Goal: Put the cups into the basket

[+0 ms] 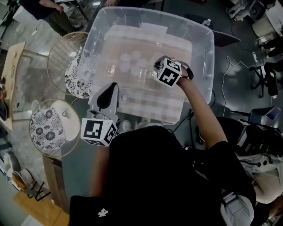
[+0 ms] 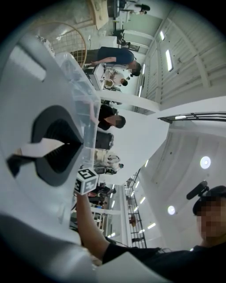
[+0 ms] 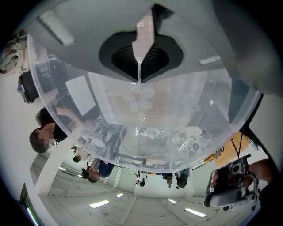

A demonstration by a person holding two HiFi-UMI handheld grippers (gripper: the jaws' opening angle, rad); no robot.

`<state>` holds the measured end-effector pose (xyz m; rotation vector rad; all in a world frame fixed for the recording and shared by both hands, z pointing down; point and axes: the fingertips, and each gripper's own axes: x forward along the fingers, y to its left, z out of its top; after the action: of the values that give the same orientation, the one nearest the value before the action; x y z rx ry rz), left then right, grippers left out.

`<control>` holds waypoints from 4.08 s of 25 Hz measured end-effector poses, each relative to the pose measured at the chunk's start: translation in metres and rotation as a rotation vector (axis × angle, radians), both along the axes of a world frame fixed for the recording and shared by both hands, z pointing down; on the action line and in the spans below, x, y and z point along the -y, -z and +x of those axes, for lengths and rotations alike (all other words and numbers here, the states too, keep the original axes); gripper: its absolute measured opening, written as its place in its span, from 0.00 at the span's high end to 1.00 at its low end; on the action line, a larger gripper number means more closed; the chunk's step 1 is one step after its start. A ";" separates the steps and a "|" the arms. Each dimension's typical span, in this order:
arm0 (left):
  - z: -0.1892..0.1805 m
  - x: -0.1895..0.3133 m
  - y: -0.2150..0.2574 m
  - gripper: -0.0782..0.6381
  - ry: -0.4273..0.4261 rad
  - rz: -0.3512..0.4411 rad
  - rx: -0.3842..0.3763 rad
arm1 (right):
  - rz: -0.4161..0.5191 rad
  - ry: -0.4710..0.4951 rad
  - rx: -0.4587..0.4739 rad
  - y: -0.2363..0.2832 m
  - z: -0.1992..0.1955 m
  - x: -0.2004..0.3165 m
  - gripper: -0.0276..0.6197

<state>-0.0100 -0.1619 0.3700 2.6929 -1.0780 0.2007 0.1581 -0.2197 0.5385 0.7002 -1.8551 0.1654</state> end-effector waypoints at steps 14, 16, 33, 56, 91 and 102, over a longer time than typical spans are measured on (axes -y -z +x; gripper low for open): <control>0.004 0.001 -0.013 0.88 0.054 -0.029 0.030 | -0.191 0.000 -0.073 -0.109 0.026 0.003 0.92; 0.002 0.000 -0.013 0.88 0.060 -0.030 0.034 | -0.203 0.004 -0.077 -0.117 0.027 0.001 0.92; 0.000 0.000 -0.013 0.88 0.064 -0.019 0.005 | -0.279 -0.019 -0.052 -0.139 0.030 -0.012 0.88; -0.003 0.002 -0.004 0.88 0.006 -0.009 -0.034 | -0.160 -0.041 0.094 -0.018 0.013 -0.022 0.82; -0.067 -0.037 -0.002 0.88 -0.063 0.019 -0.032 | 0.386 -0.034 0.811 0.159 -0.175 -0.089 0.95; -0.100 -0.047 -0.011 0.88 -0.002 -0.007 -0.021 | 0.156 0.079 0.467 0.001 -0.203 -0.117 0.93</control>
<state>-0.1097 -0.1151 0.3808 2.6842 -1.0666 0.1754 -0.0449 -0.1024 0.5376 0.7375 -2.3591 0.1419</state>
